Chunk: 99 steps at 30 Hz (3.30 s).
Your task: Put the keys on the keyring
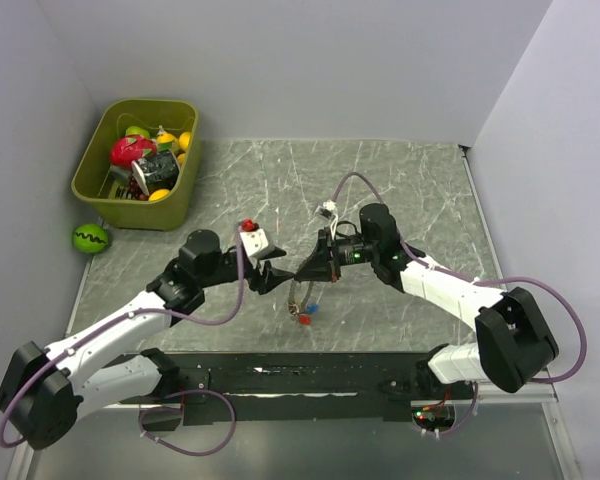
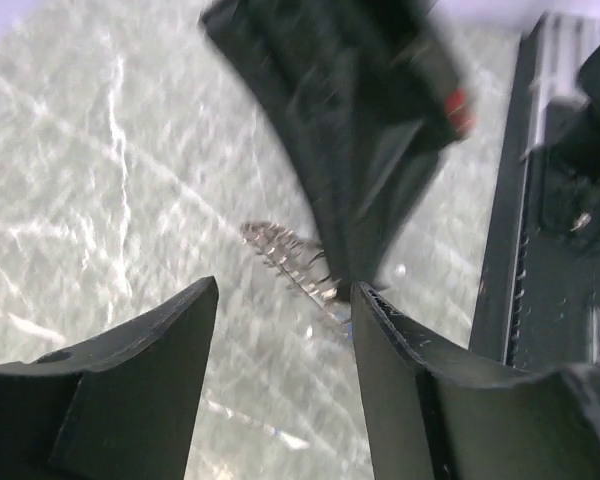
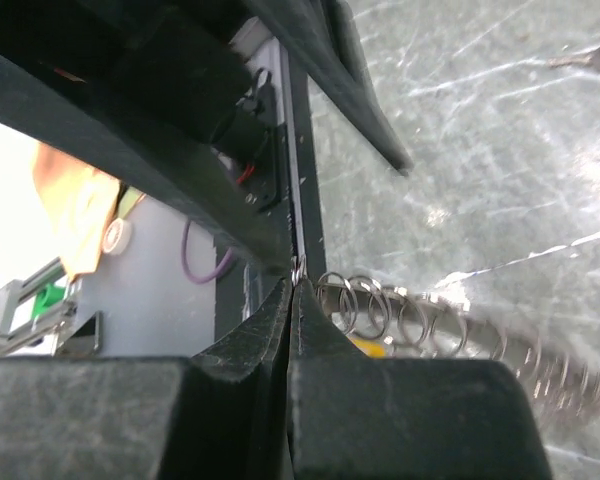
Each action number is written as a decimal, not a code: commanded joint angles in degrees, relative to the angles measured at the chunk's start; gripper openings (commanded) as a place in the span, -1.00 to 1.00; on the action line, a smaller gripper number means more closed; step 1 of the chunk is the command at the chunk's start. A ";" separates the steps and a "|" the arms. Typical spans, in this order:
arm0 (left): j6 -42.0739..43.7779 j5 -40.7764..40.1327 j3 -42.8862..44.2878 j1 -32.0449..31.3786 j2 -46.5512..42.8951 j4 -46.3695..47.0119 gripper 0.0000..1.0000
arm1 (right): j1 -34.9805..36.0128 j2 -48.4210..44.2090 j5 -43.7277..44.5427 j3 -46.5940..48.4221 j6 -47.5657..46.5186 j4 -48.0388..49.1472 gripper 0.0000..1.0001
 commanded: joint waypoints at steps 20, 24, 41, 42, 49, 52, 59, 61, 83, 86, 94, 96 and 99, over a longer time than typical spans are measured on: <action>-35.37 30.53 -11.03 13.01 3.52 54.59 -0.41 | 0.03 -9.30 0.24 -4.99 2.96 22.15 -1.00; -35.99 30.98 -10.50 12.57 5.63 55.66 -0.43 | 0.03 -9.30 -0.11 -5.08 4.02 23.64 -1.00; -32.21 29.75 -7.16 9.58 9.59 51.53 -0.36 | 0.03 -10.43 0.68 -5.26 6.13 26.11 -1.00; -32.30 29.49 -7.25 9.58 9.68 51.70 -0.38 | 0.03 -10.61 0.94 -5.52 6.13 26.98 -1.00; -36.16 28.17 -8.21 9.58 10.47 58.46 -0.30 | 0.03 -13.25 7.44 -11.74 14.10 40.47 -1.00; -37.57 26.42 -8.65 9.58 10.30 61.45 -0.18 | -0.06 -13.78 10.87 -14.21 17.98 46.22 -1.00; -43.81 25.26 -8.66 9.58 13.27 72.70 -0.36 | -0.06 -12.38 13.43 -15.45 22.73 56.07 -1.00; -46.80 26.23 -8.31 9.58 14.86 77.53 -0.42 | -0.06 -12.02 13.34 -15.54 24.31 58.53 -1.00; -45.93 24.74 -6.99 9.41 12.06 78.96 -0.42 | -0.06 -14.31 14.48 -15.89 21.33 54.41 -1.00; -46.01 25.26 -6.90 9.32 11.61 78.33 -0.40 | -0.06 -13.78 14.22 -15.72 21.68 55.11 -1.00; -48.39 25.44 -4.88 7.83 14.95 82.29 -0.32 | -0.06 -12.99 13.86 -15.63 22.65 56.07 -1.00; -47.51 25.09 -4.44 7.56 14.78 81.42 -0.32 | -0.06 -12.99 13.86 -15.54 22.74 55.99 -1.00; -46.89 25.09 -3.82 7.39 14.69 80.62 -0.34 | -0.06 -12.99 14.04 -15.71 22.65 55.73 -1.00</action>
